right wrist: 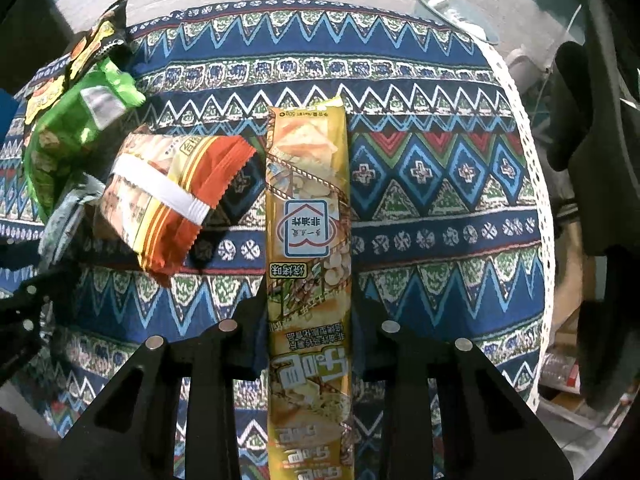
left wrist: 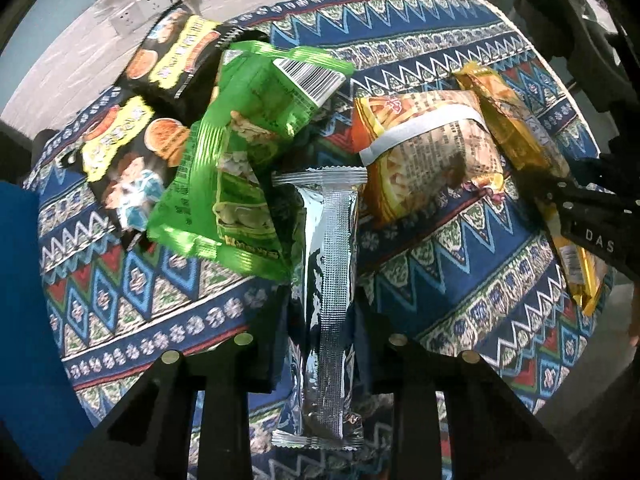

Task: Organize snacks
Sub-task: 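Grasp the silver bar with the left tool while the right tool grasps a gold wafer bar, then lift the silver bar and gold wafer bar and carry both to the box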

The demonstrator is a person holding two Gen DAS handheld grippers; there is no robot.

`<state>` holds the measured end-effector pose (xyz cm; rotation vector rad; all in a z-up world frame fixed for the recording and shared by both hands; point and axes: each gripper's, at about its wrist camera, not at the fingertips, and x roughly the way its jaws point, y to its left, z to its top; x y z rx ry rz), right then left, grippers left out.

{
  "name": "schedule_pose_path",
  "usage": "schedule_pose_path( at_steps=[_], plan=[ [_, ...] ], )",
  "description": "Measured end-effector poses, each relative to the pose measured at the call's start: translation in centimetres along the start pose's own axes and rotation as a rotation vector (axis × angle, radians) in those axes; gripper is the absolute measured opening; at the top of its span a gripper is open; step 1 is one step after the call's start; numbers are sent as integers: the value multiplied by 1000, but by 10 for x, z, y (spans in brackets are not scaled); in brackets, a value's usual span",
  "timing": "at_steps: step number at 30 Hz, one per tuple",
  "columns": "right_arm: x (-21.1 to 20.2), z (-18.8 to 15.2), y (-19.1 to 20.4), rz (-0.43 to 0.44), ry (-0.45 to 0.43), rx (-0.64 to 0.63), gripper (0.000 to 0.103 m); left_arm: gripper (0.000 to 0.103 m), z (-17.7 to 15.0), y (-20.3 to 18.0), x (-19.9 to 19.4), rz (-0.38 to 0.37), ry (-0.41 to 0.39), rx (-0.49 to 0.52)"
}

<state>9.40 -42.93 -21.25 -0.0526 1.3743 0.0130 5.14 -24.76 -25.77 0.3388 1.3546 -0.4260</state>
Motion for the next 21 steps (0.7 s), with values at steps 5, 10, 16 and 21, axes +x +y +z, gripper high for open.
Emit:
schedule_pose_path(
  at_steps=[5,10,16,21],
  plan=[
    [-17,-7,-8,-5,-10,17,30,29,-6,3,-18,-12,-28,-1],
    [-40,-7,-8,0,-37,39,30,29,-11,12,-40,-33,-58,2],
    [-75,-7,8,12,-81,24,30,29,-16,30,-64,-32,-98,0],
    [-96,-5,20,25,-118,-8,30,29,-33,48,-92,-3,-141,1]
  ],
)
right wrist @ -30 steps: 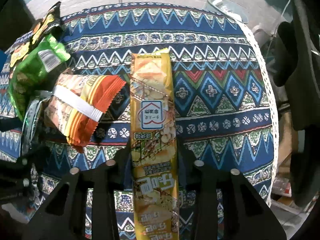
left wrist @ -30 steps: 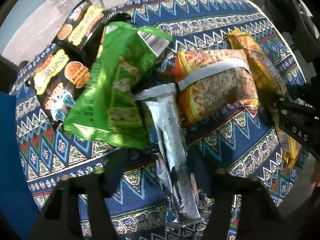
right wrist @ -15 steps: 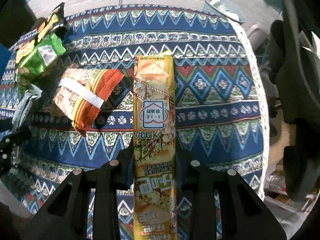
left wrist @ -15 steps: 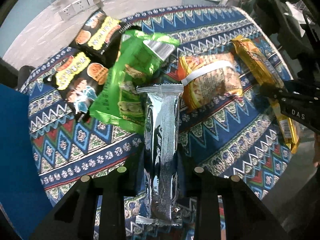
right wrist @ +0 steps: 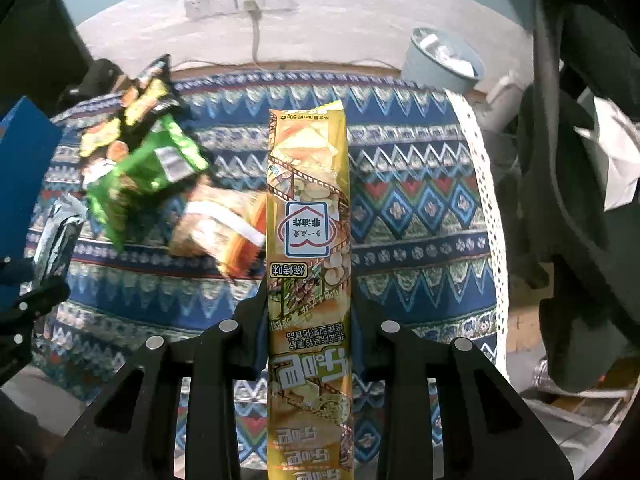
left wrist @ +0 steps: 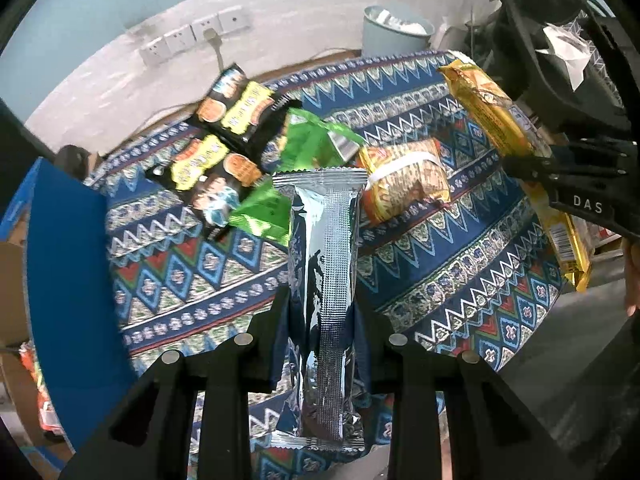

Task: Organize snacks
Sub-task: 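Lift the silver bar and gold wafer bar and carry both to the box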

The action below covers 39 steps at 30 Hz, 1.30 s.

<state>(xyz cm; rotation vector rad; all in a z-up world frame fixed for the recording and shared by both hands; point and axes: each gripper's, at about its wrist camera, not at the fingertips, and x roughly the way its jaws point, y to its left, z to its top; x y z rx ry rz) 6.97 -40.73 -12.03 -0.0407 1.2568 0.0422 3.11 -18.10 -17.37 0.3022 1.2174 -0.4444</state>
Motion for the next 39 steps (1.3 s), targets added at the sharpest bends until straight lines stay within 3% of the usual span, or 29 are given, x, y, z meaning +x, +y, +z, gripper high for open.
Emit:
schedule_pose_path(
  at_steps=[9,23,39],
  plan=[
    [-36,19,34,26,-80,-84,30,29,-10,29,-51,76,-88,8],
    [-76,46,92,109,-165,-167,30,29,-15,67,-93,139,-168,-37],
    [-87,76,162,213,-184,-238,30,29,-31,136,-129,171,-223,-149]
  ],
)
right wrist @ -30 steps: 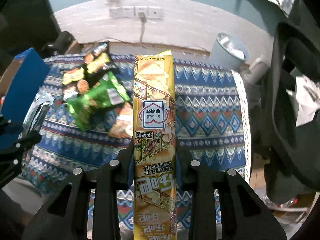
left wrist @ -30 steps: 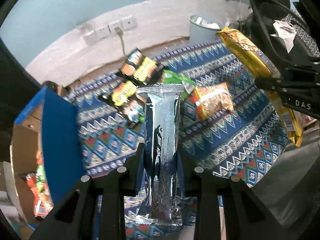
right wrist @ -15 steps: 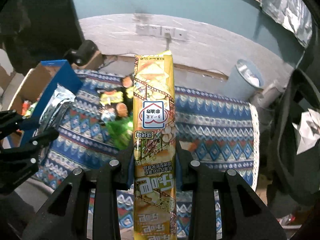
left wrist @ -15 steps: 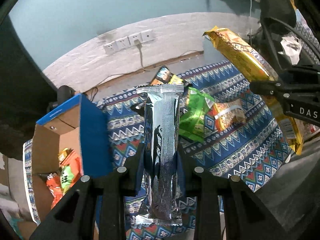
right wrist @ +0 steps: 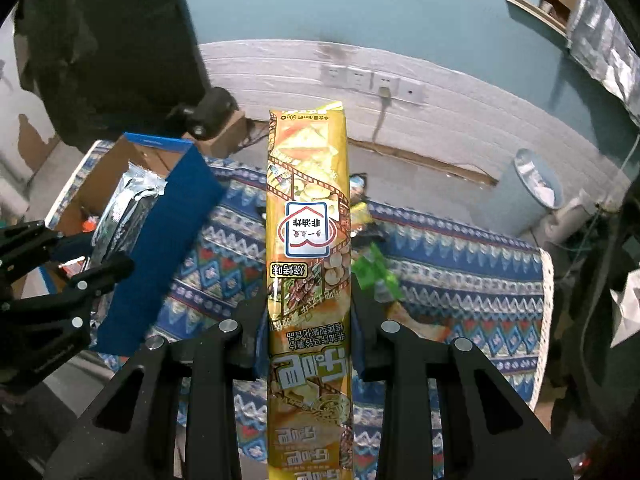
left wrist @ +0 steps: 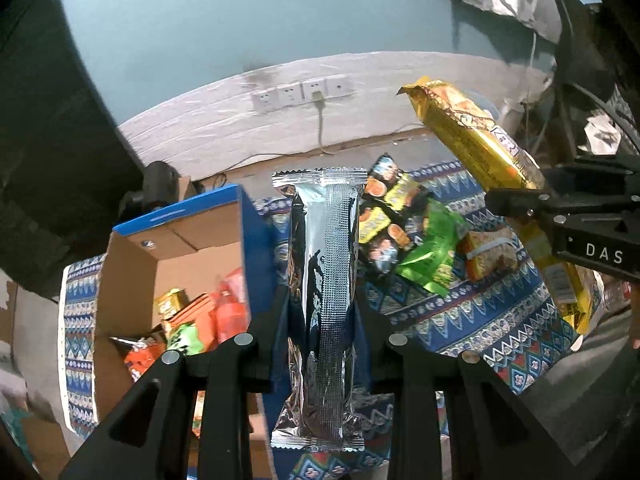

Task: Organize snacks
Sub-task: 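Lift the silver bar and gold wafer bar and carry both to the box, then open the left tool over the box while the right tool releases the gold bar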

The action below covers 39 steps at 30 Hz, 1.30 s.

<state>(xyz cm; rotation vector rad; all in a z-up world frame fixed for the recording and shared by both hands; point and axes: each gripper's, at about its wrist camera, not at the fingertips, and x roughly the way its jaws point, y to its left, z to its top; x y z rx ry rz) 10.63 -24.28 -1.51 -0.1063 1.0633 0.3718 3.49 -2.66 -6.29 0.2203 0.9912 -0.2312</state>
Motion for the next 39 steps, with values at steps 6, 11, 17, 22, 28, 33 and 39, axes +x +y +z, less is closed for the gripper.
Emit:
schedule_pose_path(
  at_steps=[6,11,17,22,28,33,39],
  plan=[
    [6,18,29,35,-3,-34,30,29,-4,31,-3,27,-9,-41],
    [14,32,57,57,5,-75,30,29,-9,55,-6,52,-15,-67],
    [26,45,87,82,19,-114,30,29,-19,83,-11,72,-19,-107],
    [37,53,114,109,34,-146,30,29,-27,107,-13,102,-21,-138],
    [51,63,148,137,52,-188,30,29,-37,133,-8,128,-1,-175],
    [63,70,170,160,75,-208,30,29,-46,154,-9,157,9,-202],
    [75,77,196,190,96,-227,30,29,-55,174,-6,181,33,-229]
  ],
)
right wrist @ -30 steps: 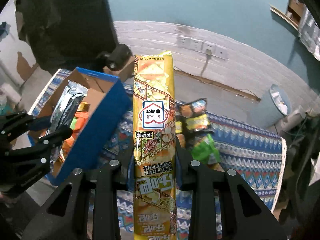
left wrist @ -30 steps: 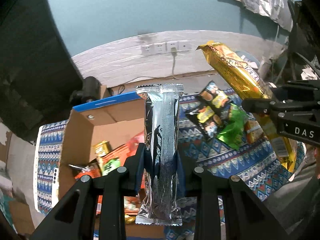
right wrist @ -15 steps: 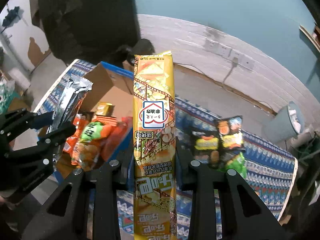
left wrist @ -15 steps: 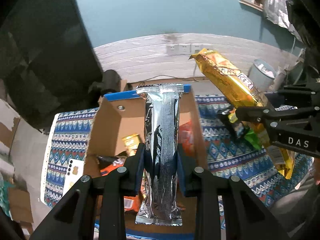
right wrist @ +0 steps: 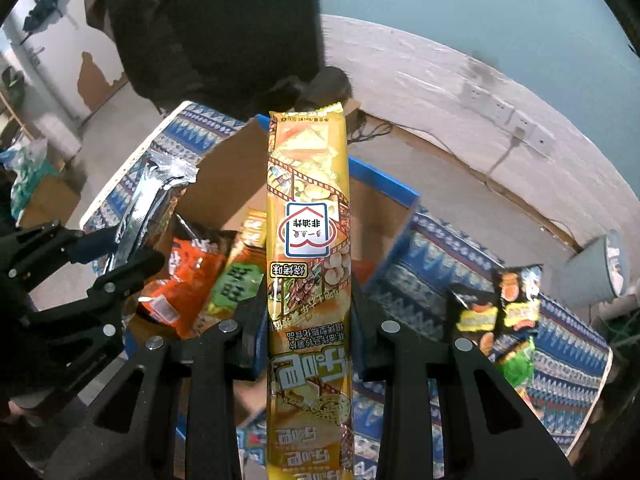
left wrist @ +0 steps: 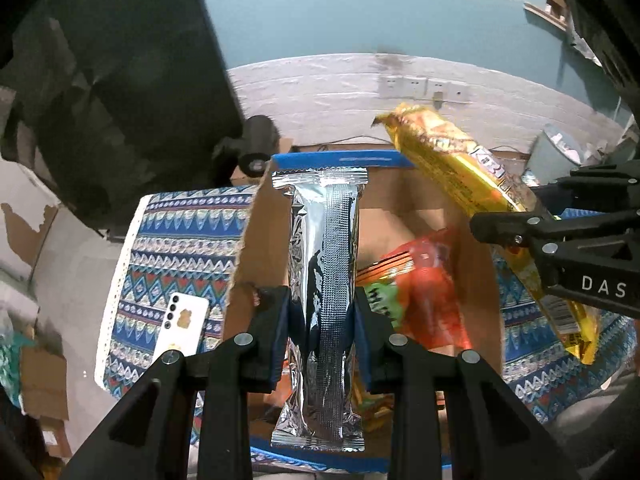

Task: Organize snacks
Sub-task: 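Open the left tool over the box while the right tool releases the gold bar, then move both tools back over the remaining green and orange-striped bags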

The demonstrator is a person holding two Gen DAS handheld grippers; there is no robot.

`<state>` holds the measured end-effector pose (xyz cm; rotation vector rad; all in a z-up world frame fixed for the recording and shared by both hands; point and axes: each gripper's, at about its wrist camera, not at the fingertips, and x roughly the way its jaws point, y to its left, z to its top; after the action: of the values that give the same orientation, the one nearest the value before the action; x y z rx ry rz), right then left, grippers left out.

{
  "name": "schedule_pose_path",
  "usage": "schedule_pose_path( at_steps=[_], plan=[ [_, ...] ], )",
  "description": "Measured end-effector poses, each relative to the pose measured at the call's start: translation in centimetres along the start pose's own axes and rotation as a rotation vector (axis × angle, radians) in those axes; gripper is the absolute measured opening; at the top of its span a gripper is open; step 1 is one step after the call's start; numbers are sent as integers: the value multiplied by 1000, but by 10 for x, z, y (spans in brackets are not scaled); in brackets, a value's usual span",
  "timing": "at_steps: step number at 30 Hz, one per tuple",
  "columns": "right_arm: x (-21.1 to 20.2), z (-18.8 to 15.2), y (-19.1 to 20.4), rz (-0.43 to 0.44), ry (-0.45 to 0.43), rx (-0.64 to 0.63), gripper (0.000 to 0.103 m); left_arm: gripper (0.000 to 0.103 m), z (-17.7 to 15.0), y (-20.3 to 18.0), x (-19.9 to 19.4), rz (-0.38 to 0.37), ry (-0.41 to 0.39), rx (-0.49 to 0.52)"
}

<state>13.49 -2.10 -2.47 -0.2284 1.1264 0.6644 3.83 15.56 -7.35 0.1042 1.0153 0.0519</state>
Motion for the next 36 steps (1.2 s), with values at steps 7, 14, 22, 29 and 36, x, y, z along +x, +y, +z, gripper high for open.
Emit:
schedule_pose_path(
  at_steps=[7,14,22,29,36],
  plan=[
    [19,13,13,41,41,9,32,29,-1,15,1,-5,20,-47],
    [15,17,15,28,57,-37,32,42,0,16,1,4,28,-50],
    [3,9,-9,16,61,1,58,71,6,7,-8,32,-4,-21],
    [-13,-1,-30,3,60,2,66,73,10,-12,-12,6,1,7],
    [-30,-12,-56,-57,74,-19,68,80,13,-41,-22,-20,-18,61]
  ],
)
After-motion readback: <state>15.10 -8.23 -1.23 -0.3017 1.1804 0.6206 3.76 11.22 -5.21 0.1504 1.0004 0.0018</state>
